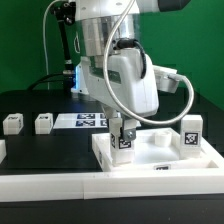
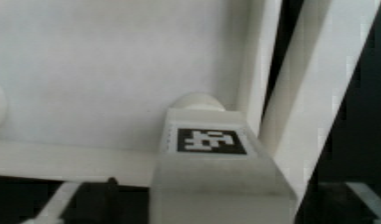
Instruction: Assemble square table
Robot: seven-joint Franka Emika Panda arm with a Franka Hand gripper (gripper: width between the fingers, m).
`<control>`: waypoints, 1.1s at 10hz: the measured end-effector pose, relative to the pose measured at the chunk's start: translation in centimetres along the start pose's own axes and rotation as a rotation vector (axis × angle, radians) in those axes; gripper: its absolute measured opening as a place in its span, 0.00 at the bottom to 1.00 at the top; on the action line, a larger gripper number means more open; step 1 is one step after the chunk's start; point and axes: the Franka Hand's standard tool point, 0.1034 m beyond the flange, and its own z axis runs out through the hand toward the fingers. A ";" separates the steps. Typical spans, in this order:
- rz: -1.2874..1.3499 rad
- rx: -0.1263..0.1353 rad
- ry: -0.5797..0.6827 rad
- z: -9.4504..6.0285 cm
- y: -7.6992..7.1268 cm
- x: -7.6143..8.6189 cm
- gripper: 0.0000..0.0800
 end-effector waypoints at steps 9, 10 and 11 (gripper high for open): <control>-0.714 -0.003 -0.002 -0.1 -0.2 -0.3 0.81; -0.802 -0.005 -0.001 0.0 -0.2 -0.4 0.81; -0.862 -0.005 -0.002 0.0 -0.2 -0.5 0.81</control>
Offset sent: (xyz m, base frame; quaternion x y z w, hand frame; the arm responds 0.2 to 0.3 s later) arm -0.0024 0.0091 0.0035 -0.0115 -0.0171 -0.2403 0.9705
